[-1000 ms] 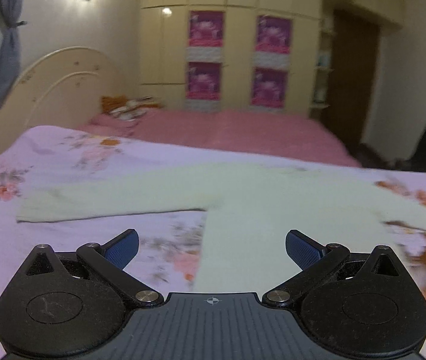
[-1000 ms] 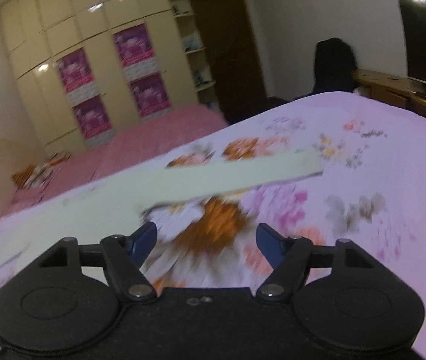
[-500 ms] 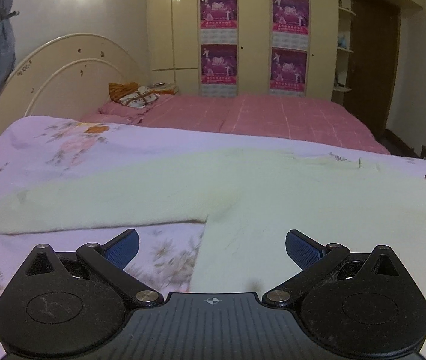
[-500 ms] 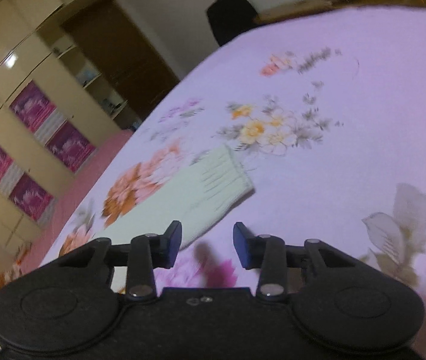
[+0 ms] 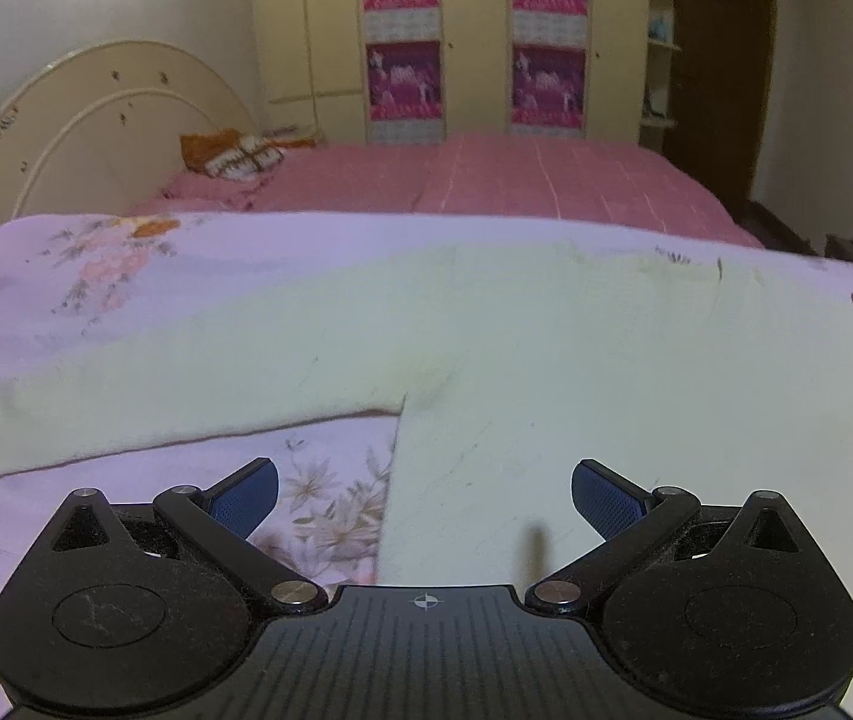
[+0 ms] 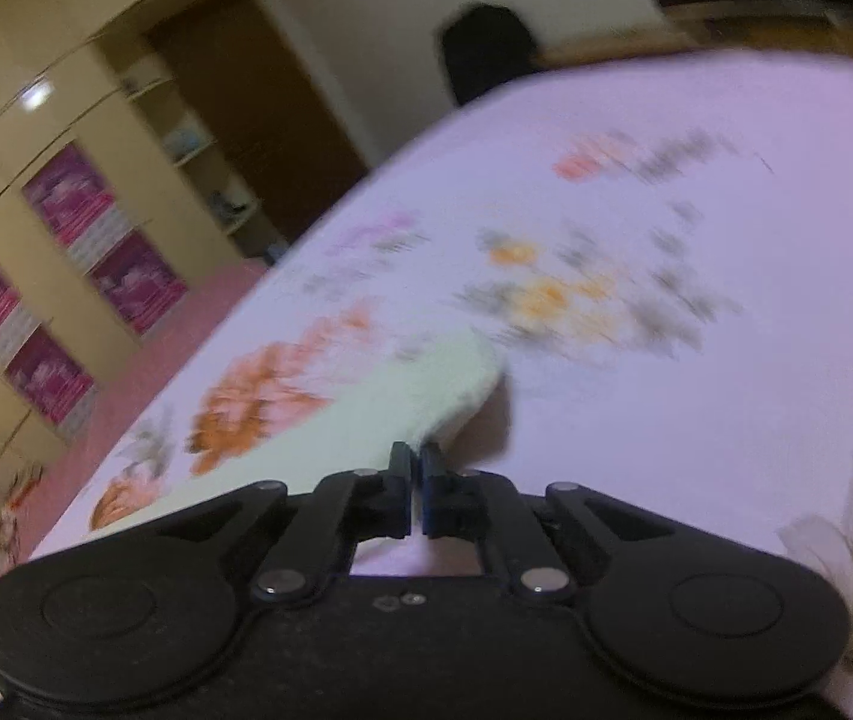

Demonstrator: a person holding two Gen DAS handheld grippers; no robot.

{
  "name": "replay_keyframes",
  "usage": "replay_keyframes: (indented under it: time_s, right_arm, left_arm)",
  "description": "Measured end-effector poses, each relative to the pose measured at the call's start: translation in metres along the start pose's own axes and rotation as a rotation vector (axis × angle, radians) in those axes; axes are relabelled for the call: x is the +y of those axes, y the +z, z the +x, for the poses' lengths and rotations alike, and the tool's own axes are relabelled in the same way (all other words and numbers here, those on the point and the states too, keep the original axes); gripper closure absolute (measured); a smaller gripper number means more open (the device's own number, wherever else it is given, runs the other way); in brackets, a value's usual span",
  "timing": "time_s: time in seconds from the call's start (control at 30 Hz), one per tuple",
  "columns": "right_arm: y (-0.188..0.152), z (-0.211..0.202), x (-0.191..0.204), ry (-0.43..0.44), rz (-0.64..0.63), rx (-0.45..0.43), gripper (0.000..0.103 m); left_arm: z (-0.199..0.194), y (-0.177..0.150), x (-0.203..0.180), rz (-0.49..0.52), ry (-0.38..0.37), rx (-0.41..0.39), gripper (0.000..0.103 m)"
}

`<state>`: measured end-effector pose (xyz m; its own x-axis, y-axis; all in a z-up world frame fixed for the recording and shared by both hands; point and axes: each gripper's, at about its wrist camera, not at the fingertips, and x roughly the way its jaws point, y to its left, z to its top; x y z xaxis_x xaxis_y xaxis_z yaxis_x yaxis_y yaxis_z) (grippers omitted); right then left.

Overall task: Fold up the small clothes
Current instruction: 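Grasp the cuff of the sweater sleeve with the right tool, then carry the sleeve across the sweater body and open the right tool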

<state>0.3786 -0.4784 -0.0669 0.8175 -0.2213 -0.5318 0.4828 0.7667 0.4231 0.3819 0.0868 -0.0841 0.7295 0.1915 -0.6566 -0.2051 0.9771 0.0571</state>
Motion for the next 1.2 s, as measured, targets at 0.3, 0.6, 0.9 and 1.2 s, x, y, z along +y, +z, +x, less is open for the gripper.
replay_keyframes:
  time_s: [0.3, 0.6, 0.9, 1.2]
  right_arm:
    - [-0.06, -0.01, 0.171, 0.265, -0.431, 0.039, 0.099]
    - [-0.17, -0.005, 0.304, 0.508, -0.654, 0.203, 0.099]
    - [-0.206, -0.015, 0.323, 0.516, -0.744, 0.209, 0.069]
    - [-0.162, -0.04, 0.249, 0.433, -0.596, 0.171, 0.061]
  left_arm:
    - [-0.012, 0.002, 0.028, -0.036, -0.005, 0.007, 0.0]
    - [-0.015, 0.003, 0.056, -0.106, 0.004, 0.016, 0.0]
    - [0.011, 0.019, 0.02, -0.171, -0.147, 0.027, 0.0]
    - [0.07, 0.045, -0.088, -0.164, -0.442, 0.124, 0.041]
